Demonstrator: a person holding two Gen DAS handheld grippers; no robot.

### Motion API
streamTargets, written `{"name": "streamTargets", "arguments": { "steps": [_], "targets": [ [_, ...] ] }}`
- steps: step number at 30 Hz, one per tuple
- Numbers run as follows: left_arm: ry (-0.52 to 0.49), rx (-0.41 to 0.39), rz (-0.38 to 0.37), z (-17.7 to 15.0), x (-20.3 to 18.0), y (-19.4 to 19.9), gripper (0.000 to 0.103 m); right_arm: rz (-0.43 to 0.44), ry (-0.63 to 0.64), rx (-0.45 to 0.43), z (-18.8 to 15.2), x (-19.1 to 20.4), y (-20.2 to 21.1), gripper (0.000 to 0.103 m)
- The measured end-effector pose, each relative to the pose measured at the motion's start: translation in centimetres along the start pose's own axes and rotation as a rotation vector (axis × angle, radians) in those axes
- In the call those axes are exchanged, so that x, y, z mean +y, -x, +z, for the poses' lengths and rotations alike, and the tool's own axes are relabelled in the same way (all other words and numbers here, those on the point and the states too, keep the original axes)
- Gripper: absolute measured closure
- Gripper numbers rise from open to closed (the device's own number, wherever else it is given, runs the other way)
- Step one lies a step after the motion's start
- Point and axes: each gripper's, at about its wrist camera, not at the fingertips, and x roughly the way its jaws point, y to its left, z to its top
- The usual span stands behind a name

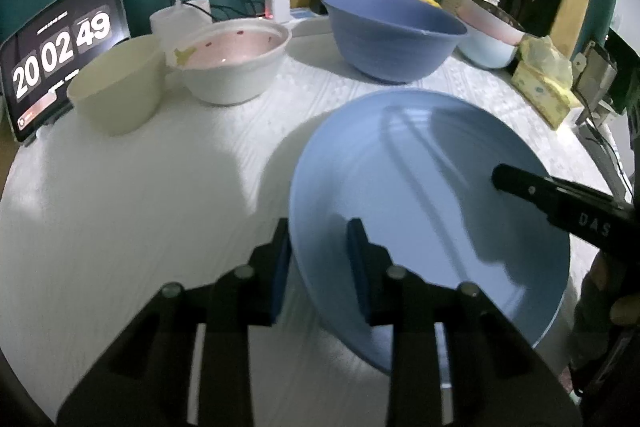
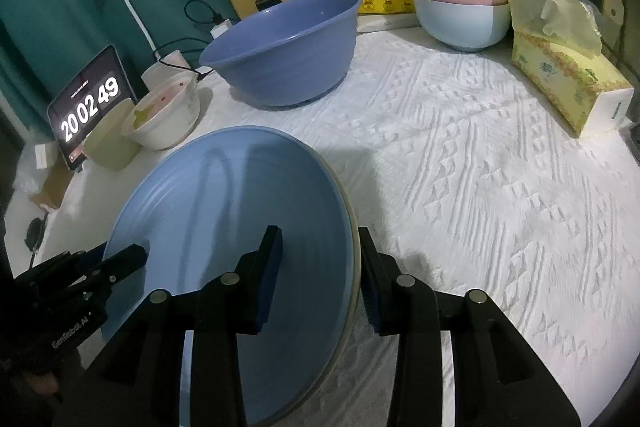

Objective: Organize plates and bowls

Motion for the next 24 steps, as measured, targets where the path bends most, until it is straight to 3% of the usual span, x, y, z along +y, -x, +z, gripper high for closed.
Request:
{"name": "streamTargets", "arguments": {
  "steps": [24],
  "targets": [
    [0.147,-0.056,0.079,-3.6,9.0,5.0,0.074,0.075,0.146,0.01,-0.4,10.5,-0.6,0.064]
  ]
}}
